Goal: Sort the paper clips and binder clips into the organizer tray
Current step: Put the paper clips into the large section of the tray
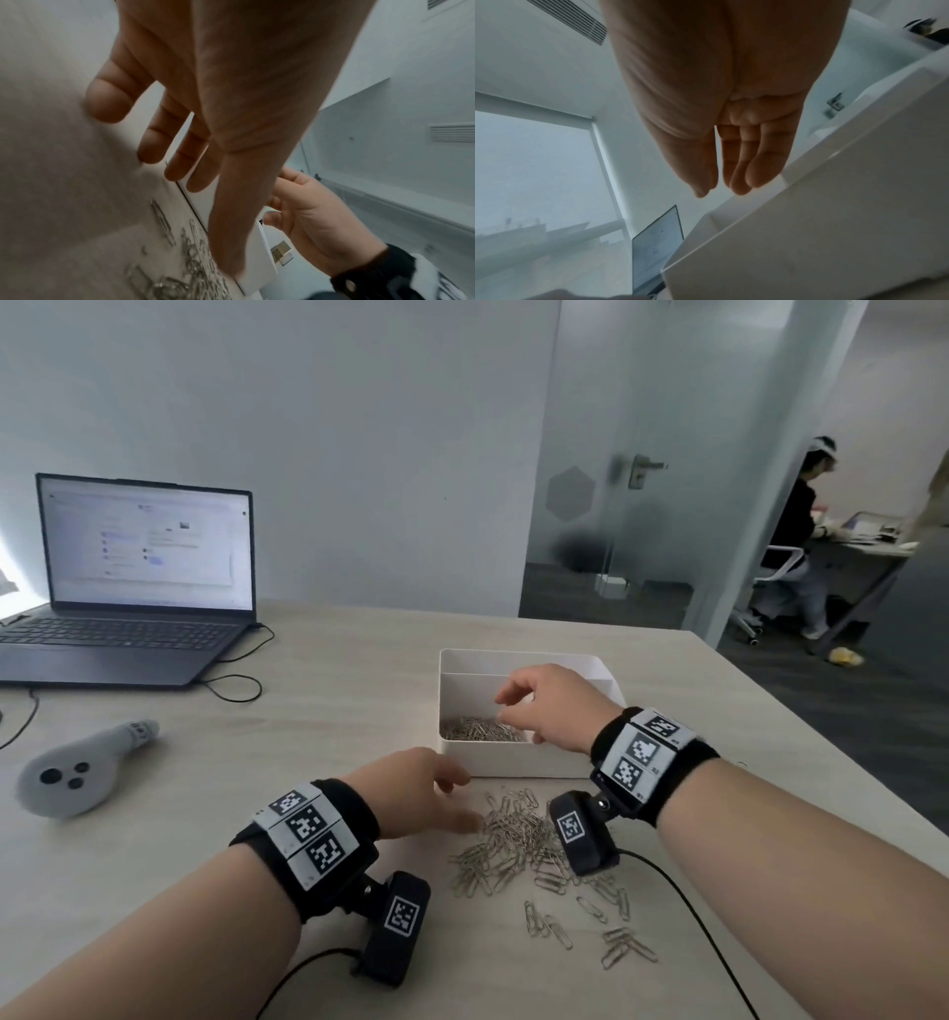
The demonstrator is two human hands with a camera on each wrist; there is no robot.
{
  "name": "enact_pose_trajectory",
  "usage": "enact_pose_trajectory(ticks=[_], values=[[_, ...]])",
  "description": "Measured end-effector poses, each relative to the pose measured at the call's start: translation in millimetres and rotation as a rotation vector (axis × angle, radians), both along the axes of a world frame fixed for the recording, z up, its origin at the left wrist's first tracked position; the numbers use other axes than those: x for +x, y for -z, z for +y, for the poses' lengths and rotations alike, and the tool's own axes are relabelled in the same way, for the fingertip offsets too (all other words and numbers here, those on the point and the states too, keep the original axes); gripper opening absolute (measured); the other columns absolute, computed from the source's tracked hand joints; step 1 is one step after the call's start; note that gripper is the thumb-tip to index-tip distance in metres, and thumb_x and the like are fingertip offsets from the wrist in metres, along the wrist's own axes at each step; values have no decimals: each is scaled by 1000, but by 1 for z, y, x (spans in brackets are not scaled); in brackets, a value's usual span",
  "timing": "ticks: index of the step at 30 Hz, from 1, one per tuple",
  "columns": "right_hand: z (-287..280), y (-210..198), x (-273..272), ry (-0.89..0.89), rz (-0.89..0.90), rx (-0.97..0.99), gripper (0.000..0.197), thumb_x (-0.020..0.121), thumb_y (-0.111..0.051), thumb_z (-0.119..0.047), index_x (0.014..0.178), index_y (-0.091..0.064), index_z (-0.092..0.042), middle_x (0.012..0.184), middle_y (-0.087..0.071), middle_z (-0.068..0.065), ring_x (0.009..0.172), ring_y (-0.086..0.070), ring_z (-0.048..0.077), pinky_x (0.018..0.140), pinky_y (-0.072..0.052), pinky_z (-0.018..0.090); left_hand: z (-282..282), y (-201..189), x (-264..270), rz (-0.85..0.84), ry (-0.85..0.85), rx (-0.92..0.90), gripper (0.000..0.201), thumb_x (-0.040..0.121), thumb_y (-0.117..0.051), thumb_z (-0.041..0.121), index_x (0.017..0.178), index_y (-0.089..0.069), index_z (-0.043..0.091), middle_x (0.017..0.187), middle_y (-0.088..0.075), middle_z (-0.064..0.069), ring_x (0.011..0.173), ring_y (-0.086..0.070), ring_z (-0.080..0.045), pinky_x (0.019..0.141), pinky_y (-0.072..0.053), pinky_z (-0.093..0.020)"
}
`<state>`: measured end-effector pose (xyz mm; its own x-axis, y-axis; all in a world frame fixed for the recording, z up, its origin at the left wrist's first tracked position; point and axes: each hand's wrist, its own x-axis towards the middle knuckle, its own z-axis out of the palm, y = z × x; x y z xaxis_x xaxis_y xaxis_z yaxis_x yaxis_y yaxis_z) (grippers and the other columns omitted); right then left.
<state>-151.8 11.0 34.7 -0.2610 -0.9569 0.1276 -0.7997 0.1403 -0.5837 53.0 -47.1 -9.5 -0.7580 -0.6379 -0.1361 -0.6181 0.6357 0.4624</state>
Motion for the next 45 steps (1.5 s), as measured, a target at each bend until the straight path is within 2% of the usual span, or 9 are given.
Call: enact_pose_trajectory(ticks=[3,7,15,23,29,31,35,39,45], values=[[30,-8,0,-73,65,69,26,87,-76,-35,109,-72,-21,96,-67,-10,69,-58,0,52,-41,7,4,-7,0,-228,108,-37,98,62,-78,69,146,-42,33,128,-46,10,116,-53,-14,103,-43,-32],[68,-3,-9,-158,242,571,79,75,-79,-58,143,-47,-37,129,-54,-6,82,-68,15,58,-55,20,7,-7,-6,-387,189,-69,117,49,-79,73,148,-32,33,133,-35,10,120,-49,-18,106,-43,-37],[101,12,-9,-84,313,769,114,64,-88,-55,156,-25,-37,140,-40,-1,77,-72,22,67,-64,34,21,-14,-29,-369,192,-126,97,63,-82,60,143,-45,21,133,-46,1,115,-53,-20,97,-48,-33],[74,21,20,-176,316,546,69,73,-86,-45,133,-58,-25,115,-54,0,88,-70,24,70,-61,32,30,-14,-45,-264,204,-118,72,67,-83,47,132,-59,27,101,-57,10,82,-62,-14,73,-55,-28],[65,24,27,-185,195,453,21,81,-78,-17,98,-67,-23,93,-70,3,73,-71,22,51,-55,23,32,-13,-48,-254,206,-108,33,73,-81,36,100,-67,24,84,-70,4,59,-67,-16,49,-47,-18],[63,26,28,-169,215,448,18,81,-75,-14,95,-67,-22,87,-68,2,78,-72,27,58,-54,27,32,-13,-49,-259,196,-116,18,75,-77,32,85,-66,23,75,-70,2,60,-70,-19,52,-52,-20],[62,28,28,-141,205,438,26,82,-72,-13,107,-70,-19,90,-67,0,75,-63,20,57,-45,22,32,-14,-51,-215,176,-130,24,80,-71,28,97,-73,12,91,-76,-8,79,-72,-25,65,-52,-27],[64,33,24,-105,118,410,23,82,-69,-13,104,-69,-18,89,-66,-1,66,-59,16,52,-43,21,27,-8,-51,-122,135,-25,20,78,-70,20,96,-72,12,83,-73,-5,56,-62,-16,66,-57,-29],[63,39,15,-78,-107,377,16,84,-64,-4,87,-62,-20,76,-63,2,62,-64,20,58,-55,31,16,1,-46,40,73,153,15,76,-67,10,90,-71,11,76,-70,-1,61,-68,-18,66,-64,-38]])
